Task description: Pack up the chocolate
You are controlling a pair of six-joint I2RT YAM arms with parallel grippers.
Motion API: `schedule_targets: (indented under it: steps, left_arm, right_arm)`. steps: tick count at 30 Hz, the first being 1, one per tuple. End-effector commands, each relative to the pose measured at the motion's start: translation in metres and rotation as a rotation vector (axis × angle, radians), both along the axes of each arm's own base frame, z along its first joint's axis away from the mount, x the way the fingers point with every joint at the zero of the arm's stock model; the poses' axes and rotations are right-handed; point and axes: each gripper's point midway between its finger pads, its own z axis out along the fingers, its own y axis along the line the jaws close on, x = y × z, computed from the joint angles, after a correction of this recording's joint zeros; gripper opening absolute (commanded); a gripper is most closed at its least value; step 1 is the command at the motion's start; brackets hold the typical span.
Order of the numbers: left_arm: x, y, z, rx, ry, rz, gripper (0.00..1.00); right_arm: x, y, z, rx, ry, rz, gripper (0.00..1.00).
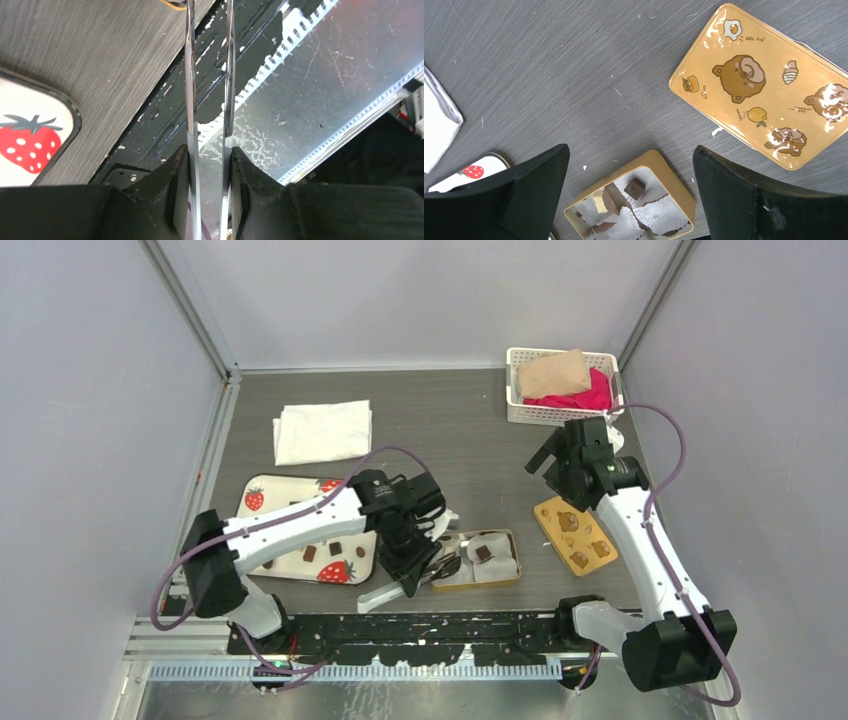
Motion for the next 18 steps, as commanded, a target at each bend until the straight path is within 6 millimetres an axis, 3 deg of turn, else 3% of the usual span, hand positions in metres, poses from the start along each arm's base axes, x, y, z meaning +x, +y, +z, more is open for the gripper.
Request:
schedule_targets:
  steps: [1, 11, 18]
  left_arm:
    - [-0.004, -0.025, 0.007, -0.097, 0.012, -0.099, 0.00]
    - [-0.010, -0.020, -0.013, -0.039, 0.067, -0.142, 0.00]
    - [-0.001, -0.021, -0.018, -0.015, 0.024, -0.103, 0.01]
  right_arm:
    - [-0.014, -0.009, 0.007, -0.027, -0.020, -0.020, 0.99]
    - [-0.023, -0.013, 0.009, -0.048, -0.017, -0.020, 0.99]
    - [-0.023, -0.012, 0.006, -0.044, -0.010, -0.016, 0.99]
